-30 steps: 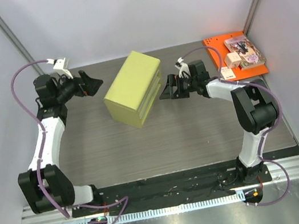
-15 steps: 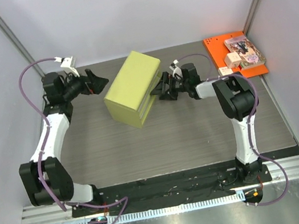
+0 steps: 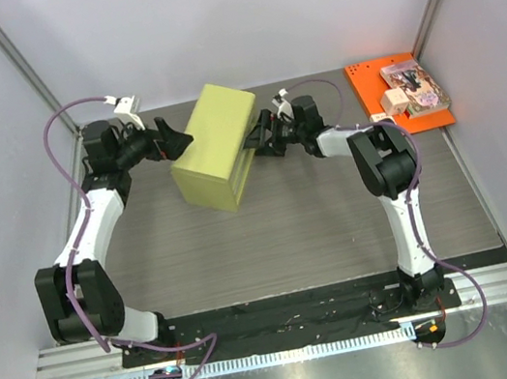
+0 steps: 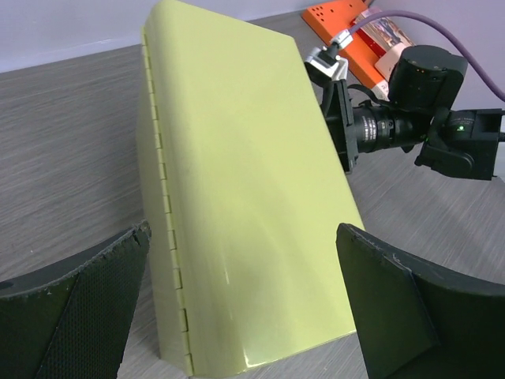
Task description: Sort the tools into containers
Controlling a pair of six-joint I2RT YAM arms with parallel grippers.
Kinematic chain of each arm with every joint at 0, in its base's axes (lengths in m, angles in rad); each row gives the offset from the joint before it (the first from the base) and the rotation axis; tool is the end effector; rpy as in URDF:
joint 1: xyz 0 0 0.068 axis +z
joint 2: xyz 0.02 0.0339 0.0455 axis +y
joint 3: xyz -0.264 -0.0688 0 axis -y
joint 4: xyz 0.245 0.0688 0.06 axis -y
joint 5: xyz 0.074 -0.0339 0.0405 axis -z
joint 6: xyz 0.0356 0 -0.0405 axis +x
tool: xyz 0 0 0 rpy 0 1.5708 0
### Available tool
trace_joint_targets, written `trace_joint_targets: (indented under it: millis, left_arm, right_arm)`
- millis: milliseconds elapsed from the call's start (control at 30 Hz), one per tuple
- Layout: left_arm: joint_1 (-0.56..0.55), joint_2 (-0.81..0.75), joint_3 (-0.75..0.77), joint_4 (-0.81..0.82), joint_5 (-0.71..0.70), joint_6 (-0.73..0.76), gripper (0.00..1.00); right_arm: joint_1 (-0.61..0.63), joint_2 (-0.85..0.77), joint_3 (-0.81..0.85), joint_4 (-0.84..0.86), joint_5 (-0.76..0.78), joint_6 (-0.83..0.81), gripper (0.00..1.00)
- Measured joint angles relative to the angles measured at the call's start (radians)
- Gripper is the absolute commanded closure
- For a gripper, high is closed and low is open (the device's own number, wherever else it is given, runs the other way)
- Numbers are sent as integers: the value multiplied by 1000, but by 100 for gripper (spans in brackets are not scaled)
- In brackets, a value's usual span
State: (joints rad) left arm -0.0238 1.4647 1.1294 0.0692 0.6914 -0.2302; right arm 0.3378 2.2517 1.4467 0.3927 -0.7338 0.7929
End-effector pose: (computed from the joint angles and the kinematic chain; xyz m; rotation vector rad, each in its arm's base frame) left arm 0.3404 -0.0308 0.3254 0.3043 1.8240 -0.8095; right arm 0.4556 0.1853 0.1434 -0.0406 2.1696 1.4204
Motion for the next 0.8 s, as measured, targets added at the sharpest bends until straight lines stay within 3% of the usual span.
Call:
trace_joint_targets:
  millis: [200, 367, 533, 800]
  left_arm:
    - [-1, 6, 10, -3, 0, 2, 0]
    - [-21, 17, 56, -16, -21, 13, 0]
    - [-112, 23, 87, -46, -149, 78, 0]
    - [-221, 67, 90, -111, -346, 140, 0]
  right_arm:
    - [34, 13, 12, 11, 5, 2, 7]
    - [9, -18, -142, 124, -21, 87, 8]
    - [-35, -37, -241, 258, -62, 190, 8]
    - [-35, -46, -233, 461, -92, 330, 12]
